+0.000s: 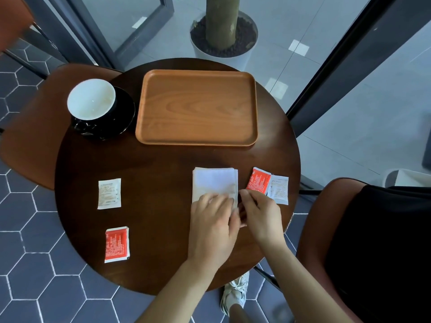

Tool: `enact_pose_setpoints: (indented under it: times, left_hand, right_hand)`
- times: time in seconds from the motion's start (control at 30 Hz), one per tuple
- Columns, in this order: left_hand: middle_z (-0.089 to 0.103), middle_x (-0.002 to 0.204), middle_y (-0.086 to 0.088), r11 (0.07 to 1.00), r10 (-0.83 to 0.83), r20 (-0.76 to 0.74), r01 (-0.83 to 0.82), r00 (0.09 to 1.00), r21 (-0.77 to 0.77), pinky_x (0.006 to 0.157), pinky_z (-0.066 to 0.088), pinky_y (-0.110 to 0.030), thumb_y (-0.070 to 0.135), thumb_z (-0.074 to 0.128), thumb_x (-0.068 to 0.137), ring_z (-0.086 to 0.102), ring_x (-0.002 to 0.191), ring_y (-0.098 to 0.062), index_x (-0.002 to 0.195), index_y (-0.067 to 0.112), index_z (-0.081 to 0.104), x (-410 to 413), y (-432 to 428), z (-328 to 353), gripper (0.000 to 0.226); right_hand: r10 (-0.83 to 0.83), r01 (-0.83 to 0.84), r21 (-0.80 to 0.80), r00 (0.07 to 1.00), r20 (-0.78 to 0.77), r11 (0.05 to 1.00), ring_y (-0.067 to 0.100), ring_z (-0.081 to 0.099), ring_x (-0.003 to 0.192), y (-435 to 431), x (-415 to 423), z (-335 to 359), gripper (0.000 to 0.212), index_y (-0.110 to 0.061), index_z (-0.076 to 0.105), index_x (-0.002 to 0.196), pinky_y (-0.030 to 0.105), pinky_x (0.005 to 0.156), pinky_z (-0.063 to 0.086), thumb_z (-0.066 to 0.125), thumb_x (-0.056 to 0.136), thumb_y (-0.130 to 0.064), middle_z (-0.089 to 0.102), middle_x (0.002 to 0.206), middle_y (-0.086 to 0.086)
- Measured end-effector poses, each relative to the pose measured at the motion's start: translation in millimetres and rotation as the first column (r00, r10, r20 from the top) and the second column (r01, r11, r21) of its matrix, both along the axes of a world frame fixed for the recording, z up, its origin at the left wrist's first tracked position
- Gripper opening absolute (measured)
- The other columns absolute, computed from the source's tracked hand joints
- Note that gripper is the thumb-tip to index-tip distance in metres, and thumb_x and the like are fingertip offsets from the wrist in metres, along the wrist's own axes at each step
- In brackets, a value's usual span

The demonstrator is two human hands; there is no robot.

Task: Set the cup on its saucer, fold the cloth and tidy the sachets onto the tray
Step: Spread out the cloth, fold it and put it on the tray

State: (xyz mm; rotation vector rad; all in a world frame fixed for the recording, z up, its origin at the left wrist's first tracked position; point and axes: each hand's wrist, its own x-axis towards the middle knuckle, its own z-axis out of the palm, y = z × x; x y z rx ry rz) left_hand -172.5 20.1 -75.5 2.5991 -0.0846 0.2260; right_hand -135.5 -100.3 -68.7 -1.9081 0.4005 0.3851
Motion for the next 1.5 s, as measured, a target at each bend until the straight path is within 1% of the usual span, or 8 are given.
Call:
enact_pose_setpoints:
  times: [0.13,0.23,0.33,0.43,0.5,0.57,0.8,1.5]
  left_hand:
    - [0.036,0.159,-0.008,0.969,-0.169,-0.207,0.201,0.964,0.144,0.121,0.024,-0.052,0.045,0.04,0.101,0.019,0.153,-0.028,0.146,0.012,0.044,-25.5,7.0,-17.0,0.056]
    - [0.012,0.167,-0.009,0.914,-0.246,-0.303,0.325,0.921,0.245,0.122,0.015,-0.052,0.06,0.031,0.101,0.001,0.155,-0.027,0.156,0.013,0.024,-29.9,17.1,-24.9,0.073]
    - [0.016,0.167,-0.007,0.937,-0.285,-0.236,0.323,0.929,0.137,0.122,0.016,-0.049,0.053,0.029,0.105,0.004,0.155,-0.023,0.154,0.012,0.03,-28.0,28.2,-26.4,0.064]
    - [0.042,0.155,-0.009,0.98,-0.197,-0.052,0.196,0.979,-0.031,0.12,0.027,-0.05,0.033,0.039,0.106,0.023,0.152,-0.024,0.136,0.01,0.056,-26.0,32.6,-23.5,0.041]
    - [0.045,0.152,-0.013,0.999,-0.055,0.007,0.055,0.998,0.0,0.119,0.029,-0.051,0.023,0.044,0.102,0.028,0.15,-0.028,0.133,0.007,0.057,-16.0,35.9,-22.6,0.037]
    - [0.028,0.161,-0.016,0.989,0.01,-0.077,0.002,0.997,0.149,0.123,0.022,-0.05,0.029,0.044,0.1,0.016,0.153,-0.029,0.147,0.005,0.04,0.1,39.6,-20.8,0.053]
    - [0.002,0.167,-0.016,0.914,-0.041,-0.268,0.144,0.963,0.379,0.123,0.017,-0.051,0.054,0.029,0.101,-0.003,0.155,-0.027,0.157,0.005,0.01,18.1,47.0,-41.9,0.077]
    - [0.001,0.167,-0.014,0.92,-0.077,-0.255,0.168,0.964,0.354,0.122,0.02,-0.051,0.057,0.026,0.102,0.0,0.155,-0.027,0.158,0.007,0.011,15.4,54.7,-36.2,0.077]
  right_hand:
    - [0.073,-0.073,-0.113,0.997,-0.001,0.991,0.008,0.068,0.047,3.5,3.7,-2.6,0.013,-0.027,0.07,0.082,0.012,0.045,0.047,0.067,0.093,-0.034,0.071,0.064,-0.007]
    - [0.085,-0.088,-0.098,0.996,-0.031,0.991,0.01,0.067,0.043,4.2,6.6,0.3,0.008,-0.024,0.069,0.088,0.012,0.043,0.046,0.072,0.09,-0.031,0.071,0.065,-0.002]
    - [0.161,-0.148,-0.248,0.986,0.034,0.957,0.012,0.068,0.049,2.7,7.9,4.6,0.01,-0.024,0.064,0.095,0.023,0.051,0.052,0.067,0.092,-0.032,0.069,0.066,-0.006]
    - [0.391,-0.099,-0.587,0.831,0.395,0.804,0.02,0.067,0.082,-0.4,8.9,3.9,0.01,-0.018,0.067,0.101,0.024,0.058,0.048,0.058,0.096,-0.019,0.068,0.092,-0.008]
    - [0.58,-0.173,-0.665,0.673,0.458,0.726,0.025,0.057,0.125,-1.8,12.9,-5.0,0.031,-0.012,0.064,0.126,0.031,0.092,0.05,0.05,0.098,-0.015,0.064,0.131,0.001]
    - [0.733,-0.282,-0.742,0.559,0.388,0.608,0.023,0.029,0.15,-3.6,16.3,-16.6,0.046,-0.01,0.047,0.146,0.041,0.119,0.029,0.045,0.101,-0.019,0.041,0.157,0.004]
    - [0.883,-0.382,-0.89,0.468,0.046,0.249,0.025,0.002,0.155,-15.4,22.1,-42.4,0.061,-0.011,0.021,0.158,0.055,0.123,0.012,0.023,0.106,-0.043,0.011,0.168,0.003]
    - [0.883,-0.458,-0.868,0.467,-0.053,0.19,0.024,0.001,0.155,-15.9,27.6,-31.3,0.067,-0.012,0.018,0.158,0.053,0.124,0.009,0.02,0.105,-0.053,0.007,0.168,0.005]
